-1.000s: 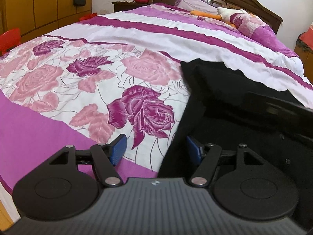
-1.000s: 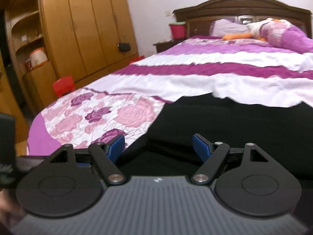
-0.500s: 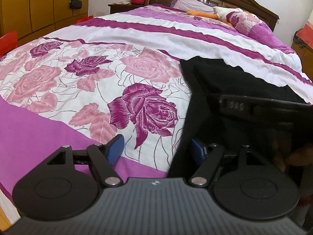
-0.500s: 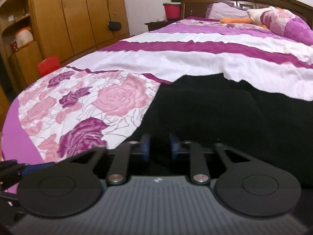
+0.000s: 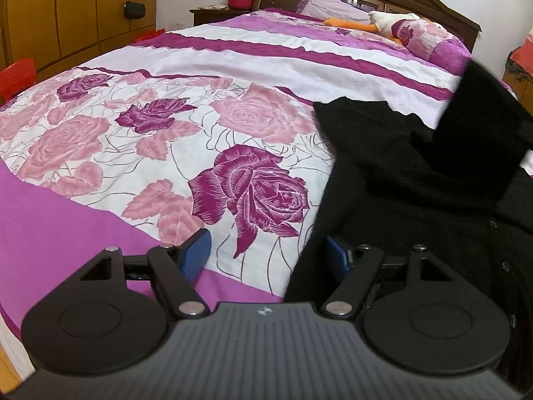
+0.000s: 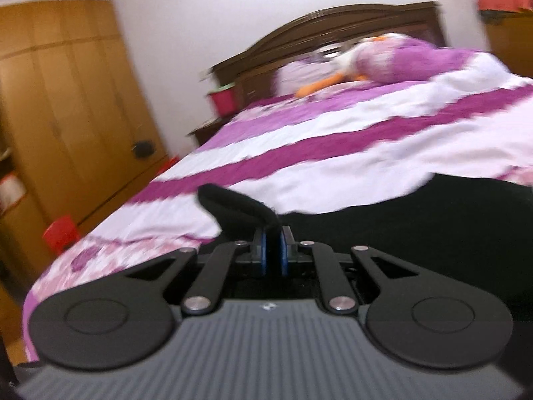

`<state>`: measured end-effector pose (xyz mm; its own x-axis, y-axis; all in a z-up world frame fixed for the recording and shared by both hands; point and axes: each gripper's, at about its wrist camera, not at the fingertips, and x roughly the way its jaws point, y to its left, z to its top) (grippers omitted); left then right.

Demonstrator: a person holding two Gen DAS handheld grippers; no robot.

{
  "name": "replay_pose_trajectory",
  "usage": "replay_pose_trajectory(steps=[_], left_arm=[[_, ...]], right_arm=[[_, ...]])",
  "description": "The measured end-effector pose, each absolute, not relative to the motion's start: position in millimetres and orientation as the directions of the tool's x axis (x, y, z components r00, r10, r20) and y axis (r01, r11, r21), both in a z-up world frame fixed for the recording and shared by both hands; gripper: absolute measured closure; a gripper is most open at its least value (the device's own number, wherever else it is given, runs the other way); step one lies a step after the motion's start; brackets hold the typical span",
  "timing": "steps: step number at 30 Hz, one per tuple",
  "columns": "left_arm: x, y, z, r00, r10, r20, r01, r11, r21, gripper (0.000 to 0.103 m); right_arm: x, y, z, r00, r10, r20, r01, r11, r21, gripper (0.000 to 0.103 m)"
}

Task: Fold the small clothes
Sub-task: 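Grasp the cardigan hem with the right gripper and lift it toward the collar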

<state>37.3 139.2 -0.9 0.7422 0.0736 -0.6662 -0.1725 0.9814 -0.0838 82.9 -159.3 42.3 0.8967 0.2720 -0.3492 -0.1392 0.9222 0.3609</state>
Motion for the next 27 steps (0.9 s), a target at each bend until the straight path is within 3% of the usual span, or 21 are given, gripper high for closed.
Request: replay_pose_trajectory(steps=[4, 11, 14, 15, 16, 17, 18, 23, 27], left_arm=[[39, 136, -2, 0.739, 0.088, -0.667, -0.177, 0.982, -0.067, 0.026], [42, 131, 0, 0.734, 0.109, -0.670, -0.182, 0.983, -0.040, 0.026], [45, 130, 5, 0.737, 0.109, -0.667, -0.176, 0.984, -0.034, 0.026], [45, 130, 7, 0.740, 0.107, -0.665, -0.174, 0.984, -0.035, 0.026], [46, 129, 8, 0.741, 0.106, -0.663, -0.172, 0.984, -0.035, 0.026], [47, 128, 9, 0.744, 0.104, -0.660, -0.169, 0.985, -0.034, 0.026], [47, 127, 11, 0.747, 0.103, -0.657, -0.165, 0.986, -0.033, 0.026], [47, 119, 14, 0.754, 0.101, -0.649, -0.150, 0.989, -0.019, 0.026], [46, 116, 15, 0.758, 0.095, -0.646, -0.147, 0.989, -0.026, 0.026]], right_arm=[[74, -206, 26, 0.910, 0.165, -0.380, 0.004, 0.914, 0.406, 0.092], [70, -256, -24, 0.848, 0.079, -0.524, 0.198, 0.870, 0.452, 0.088], [61, -260, -28, 0.852, 0.093, -0.515, 0.179, 0.873, 0.453, 0.082], [58, -259, -27, 0.854, 0.086, -0.514, 0.172, 0.884, 0.435, 0.072], [52, -258, -23, 0.856, 0.077, -0.512, 0.162, 0.899, 0.406, 0.066], [48, -256, -21, 0.860, 0.066, -0.507, 0.148, 0.917, 0.369, 0.051], [44, -255, -19, 0.866, 0.060, -0.497, 0.127, 0.934, 0.333, 0.043], [20, -232, -15, 0.890, 0.071, -0.451, -0.073, 0.997, 0.014, 0.040], [5, -217, -13, 0.887, 0.145, -0.438, -0.235, 0.959, -0.160, 0.041]])
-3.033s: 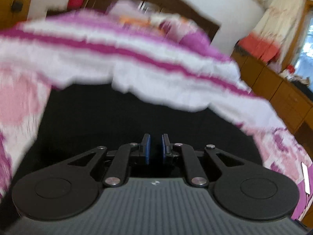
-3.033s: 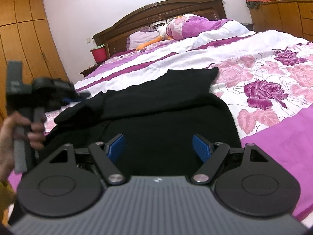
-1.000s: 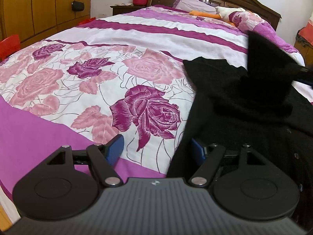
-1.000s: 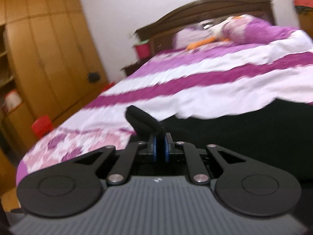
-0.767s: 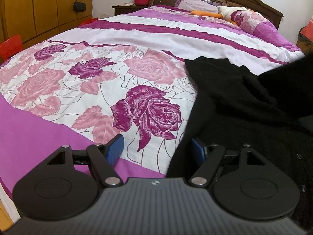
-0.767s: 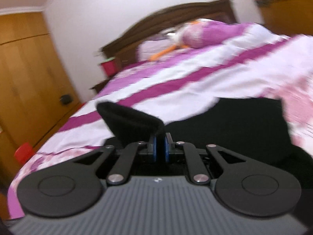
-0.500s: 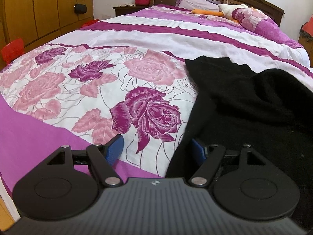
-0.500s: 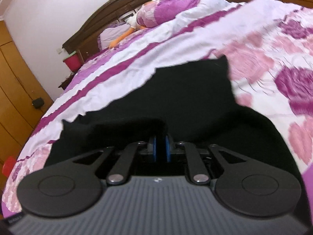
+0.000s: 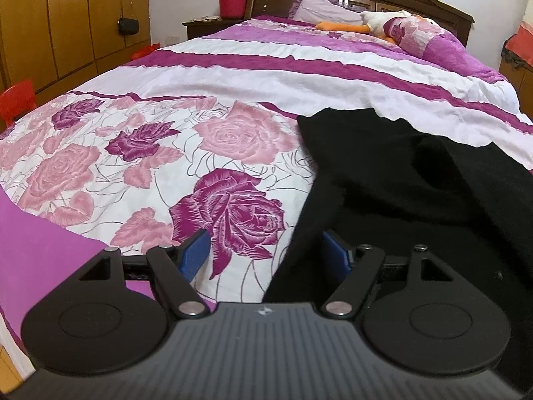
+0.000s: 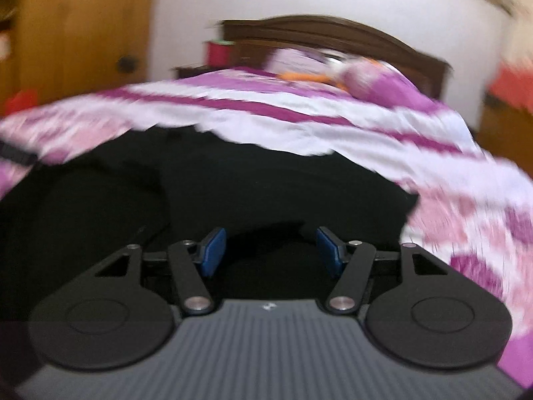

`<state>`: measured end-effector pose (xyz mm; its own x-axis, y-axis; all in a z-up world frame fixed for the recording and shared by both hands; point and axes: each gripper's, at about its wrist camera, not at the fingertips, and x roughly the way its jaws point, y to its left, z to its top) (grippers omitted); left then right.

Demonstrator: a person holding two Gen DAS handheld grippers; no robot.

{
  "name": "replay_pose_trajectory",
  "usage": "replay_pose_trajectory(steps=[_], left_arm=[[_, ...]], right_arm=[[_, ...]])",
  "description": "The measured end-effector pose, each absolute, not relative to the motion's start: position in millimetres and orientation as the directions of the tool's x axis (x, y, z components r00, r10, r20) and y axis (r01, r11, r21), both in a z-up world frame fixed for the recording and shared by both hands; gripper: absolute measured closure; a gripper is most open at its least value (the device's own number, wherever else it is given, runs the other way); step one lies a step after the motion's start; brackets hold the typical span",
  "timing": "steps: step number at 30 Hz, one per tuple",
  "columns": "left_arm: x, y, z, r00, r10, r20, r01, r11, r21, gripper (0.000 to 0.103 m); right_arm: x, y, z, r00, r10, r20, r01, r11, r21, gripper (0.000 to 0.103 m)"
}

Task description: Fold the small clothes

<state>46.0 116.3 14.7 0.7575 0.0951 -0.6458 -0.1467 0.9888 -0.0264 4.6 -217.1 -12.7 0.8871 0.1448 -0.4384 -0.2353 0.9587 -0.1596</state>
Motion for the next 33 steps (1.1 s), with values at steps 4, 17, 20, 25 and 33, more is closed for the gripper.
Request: replay_pose_trajectory(steps=[4, 17, 20, 25, 33], left_arm=[[43, 113, 17, 0.764, 0.092, -0.639, -0.141, 0.990, -0.026, 0.026], [40, 116, 24, 0.787, 0.092, -0.610, -0.140, 0.990, -0.030, 0.026], [45, 112, 28, 0.803, 0.084, -0.590, -0.126, 0.992, -0.030, 0.026], [63, 99, 37, 0.835, 0.055, -0.547, -0.087, 0.996, -0.033, 0.026], [112, 73, 32, 0.864, 0.013, -0.503, -0.031, 0.999, -0.027, 0.026]], right_arm=[[-2, -203, -13, 0.877, 0.225, -0.424, -0.365, 0.886, -0.285, 0.041], [19, -181, -36, 0.862, 0.234, -0.450, -0.429, 0.810, -0.399, 0.088], [25, -192, -10, 0.846, 0.277, -0.455, -0.427, 0.864, -0.267, 0.090], [54, -240, 40, 0.838, 0.348, -0.421, -0.332, 0.936, 0.113, 0.091], [120, -308, 28, 0.802, 0.284, -0.525, -0.030, 0.898, 0.440, 0.088]])
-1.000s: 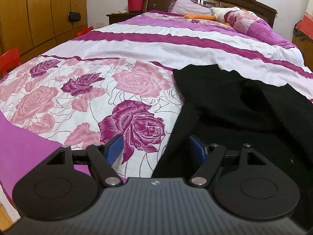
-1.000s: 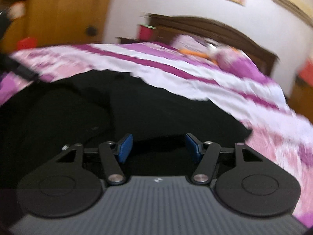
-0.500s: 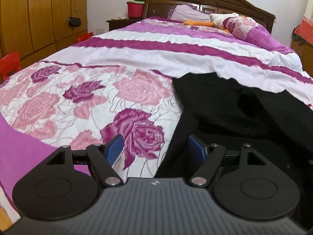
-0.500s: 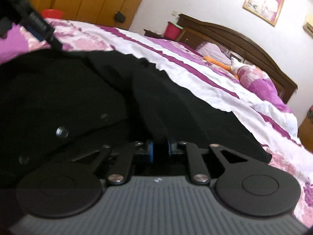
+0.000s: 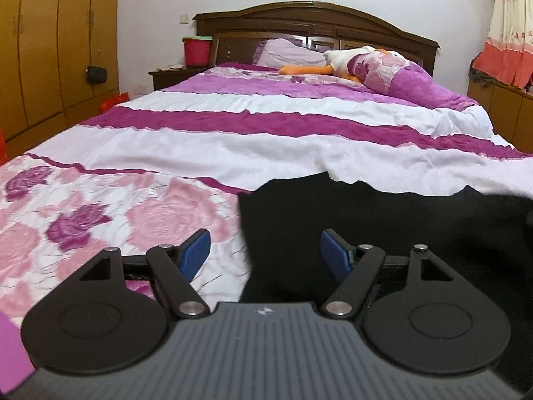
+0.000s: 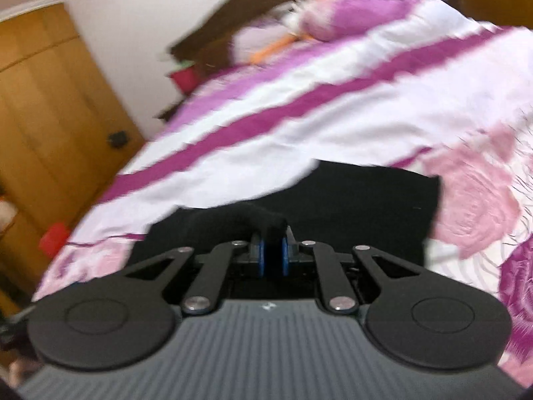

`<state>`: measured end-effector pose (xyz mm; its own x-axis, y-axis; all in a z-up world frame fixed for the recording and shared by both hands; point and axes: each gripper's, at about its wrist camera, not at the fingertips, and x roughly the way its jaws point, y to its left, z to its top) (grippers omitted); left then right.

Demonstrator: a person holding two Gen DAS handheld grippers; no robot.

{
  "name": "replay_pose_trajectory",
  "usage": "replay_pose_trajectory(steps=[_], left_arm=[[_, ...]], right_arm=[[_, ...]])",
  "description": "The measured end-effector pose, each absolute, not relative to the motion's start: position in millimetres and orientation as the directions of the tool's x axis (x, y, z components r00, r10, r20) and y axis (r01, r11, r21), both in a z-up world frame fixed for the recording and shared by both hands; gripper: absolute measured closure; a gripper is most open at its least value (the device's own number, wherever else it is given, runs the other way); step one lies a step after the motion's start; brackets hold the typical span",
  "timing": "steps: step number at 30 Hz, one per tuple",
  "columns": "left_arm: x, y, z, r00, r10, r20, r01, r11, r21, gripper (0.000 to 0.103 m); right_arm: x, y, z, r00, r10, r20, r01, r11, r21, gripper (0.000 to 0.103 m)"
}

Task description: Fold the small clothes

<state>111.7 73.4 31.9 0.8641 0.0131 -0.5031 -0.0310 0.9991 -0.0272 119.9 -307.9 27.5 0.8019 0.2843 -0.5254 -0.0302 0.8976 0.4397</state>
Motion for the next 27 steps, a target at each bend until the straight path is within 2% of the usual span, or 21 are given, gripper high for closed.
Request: replay_pose_trajectory(steps=[4, 6, 7, 9, 11, 16, 17, 18, 19, 24, 27], left_arm=[[135, 70, 16, 0.842, 0.011, -0.539, -0.037, 0.999, -0.037, 0.026], [142, 73, 10, 0.829, 0.003, -0.559, -0.043, 0.997, -0.058, 0.026], [144, 74, 8, 0.827, 0.000, -0.563, -0.043, 0.997, -0.063, 0.026], [146, 76, 5, 0.823, 0.009, -0.568, -0.050, 0.997, -0.057, 0.026], [147, 78, 3, 0.822, 0.016, -0.569, -0.058, 0.997, -0.055, 0.026], [144, 82, 7, 0.832, 0.006, -0.555, -0.064, 0.994, -0.085, 0.026], [144, 81, 9, 0.837, 0.002, -0.547, -0.061, 0.994, -0.090, 0.026], [145, 80, 11, 0.842, -0.006, -0.539, -0.054, 0.994, -0.095, 0.026], [146, 78, 13, 0.846, -0.013, -0.533, -0.048, 0.994, -0.100, 0.026], [158, 67, 14, 0.855, -0.030, -0.518, -0.021, 0.996, -0.092, 0.026], [175, 61, -5, 0.819, 0.005, -0.573, -0.039, 0.998, -0.048, 0.026]], right_arm=[[136, -324, -5, 0.769, 0.199, -0.607, 0.106, 0.897, 0.429, 0.085], [133, -336, -16, 0.769, 0.228, -0.597, 0.138, 0.853, 0.503, 0.064], [127, -340, -18, 0.778, 0.265, -0.570, 0.125, 0.824, 0.553, 0.057], [116, -346, -20, 0.794, 0.311, -0.522, 0.099, 0.782, 0.616, 0.036], [110, -344, -19, 0.799, 0.336, -0.498, 0.071, 0.770, 0.634, 0.032], [115, -322, -22, 0.765, 0.378, -0.522, 0.005, 0.807, 0.591, 0.035], [116, -316, -21, 0.762, 0.382, -0.522, -0.016, 0.817, 0.576, 0.049], [118, -311, -19, 0.756, 0.386, -0.529, -0.029, 0.827, 0.562, 0.080], [123, -309, -17, 0.746, 0.395, -0.536, -0.039, 0.830, 0.557, 0.088], [109, -316, 16, 0.804, 0.377, -0.459, -0.080, 0.835, 0.544, 0.088], [107, -314, 15, 0.792, 0.302, -0.530, -0.063, 0.905, 0.422, 0.088]])
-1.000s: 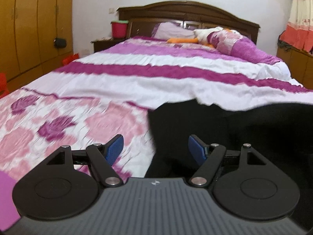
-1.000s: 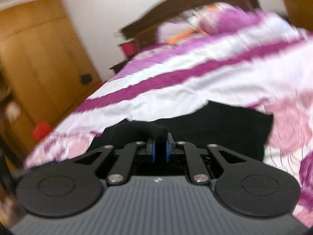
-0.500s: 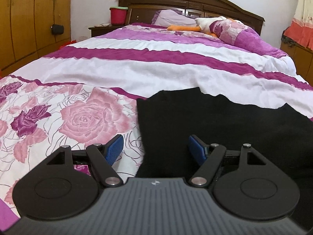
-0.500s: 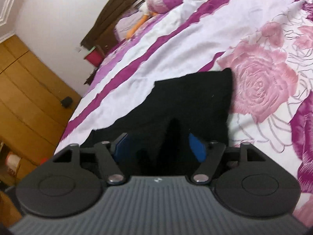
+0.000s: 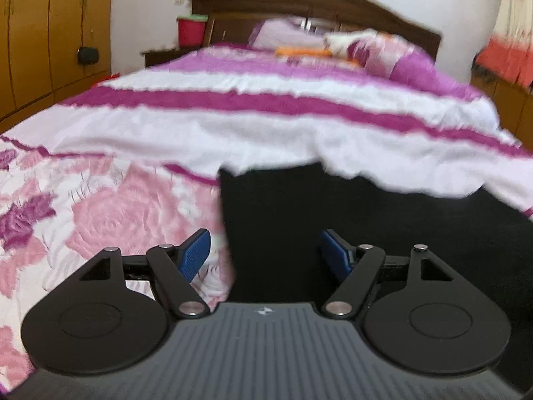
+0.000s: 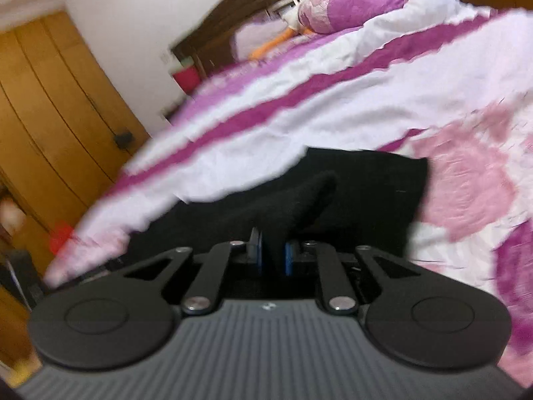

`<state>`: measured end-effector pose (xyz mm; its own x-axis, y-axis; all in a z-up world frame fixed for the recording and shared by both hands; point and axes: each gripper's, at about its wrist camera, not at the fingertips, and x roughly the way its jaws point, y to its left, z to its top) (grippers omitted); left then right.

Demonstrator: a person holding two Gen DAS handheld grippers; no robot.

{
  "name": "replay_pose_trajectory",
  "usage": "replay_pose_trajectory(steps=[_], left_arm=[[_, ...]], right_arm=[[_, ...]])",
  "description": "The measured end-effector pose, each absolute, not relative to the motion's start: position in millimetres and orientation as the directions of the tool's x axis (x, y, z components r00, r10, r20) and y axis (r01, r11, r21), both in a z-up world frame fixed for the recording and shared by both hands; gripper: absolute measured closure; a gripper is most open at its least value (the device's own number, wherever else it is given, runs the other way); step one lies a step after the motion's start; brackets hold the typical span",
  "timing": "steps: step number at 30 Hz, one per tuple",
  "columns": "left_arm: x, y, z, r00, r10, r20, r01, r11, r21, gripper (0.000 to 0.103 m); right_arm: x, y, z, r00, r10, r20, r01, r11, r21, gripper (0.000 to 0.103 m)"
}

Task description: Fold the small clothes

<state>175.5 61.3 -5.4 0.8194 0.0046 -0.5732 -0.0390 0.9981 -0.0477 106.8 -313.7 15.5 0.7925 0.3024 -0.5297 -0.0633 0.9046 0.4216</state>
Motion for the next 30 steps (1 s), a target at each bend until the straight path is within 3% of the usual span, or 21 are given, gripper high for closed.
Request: replay_pose_trajectory(steps=[2, 4, 10, 13, 18, 23, 27, 30], left_arm=[[182, 62, -21, 0.797, 0.013, -0.604, -0.045, 0.998, -0.039, 0.025], [182, 65, -25, 0.805, 0.006, -0.594, -0.046, 0.998, -0.052, 0.025], [174, 73, -19, 0.809, 0.007, -0.588, -0.062, 0.995, -0.074, 0.025], [165, 80, -16, 0.818, 0.020, -0.574, -0.081, 0.993, -0.081, 0.025], [171, 88, -23, 0.807, 0.026, -0.590, -0.100, 0.991, -0.092, 0.025], [156, 87, -10, 0.797, 0.022, -0.604, -0.081, 0.994, -0.071, 0.025], [119, 97, 3, 0.793, -0.035, -0.608, -0.040, 0.993, -0.108, 0.025], [87, 106, 8, 0.783, -0.032, -0.621, -0.043, 0.993, -0.107, 0.025]], right_arm=[[111, -305, -1, 0.761, 0.227, -0.608, -0.051, 0.955, 0.293, 0.085], [114, -303, -19, 0.748, 0.206, -0.631, -0.048, 0.965, 0.258, 0.084], [93, -295, -4, 0.799, 0.129, -0.587, -0.020, 0.982, 0.188, 0.077], [76, -288, 9, 0.856, 0.083, -0.511, -0.014, 0.991, 0.136, 0.077], [94, -294, -18, 0.807, 0.047, -0.588, 0.021, 0.994, 0.109, 0.081], [83, -304, -24, 0.834, 0.082, -0.546, 0.032, 0.980, 0.195, 0.079], [54, -301, -13, 0.850, 0.097, -0.517, 0.007, 0.981, 0.196, 0.058], [25, -300, -5, 0.857, 0.108, -0.504, -0.006, 0.980, 0.200, 0.050]])
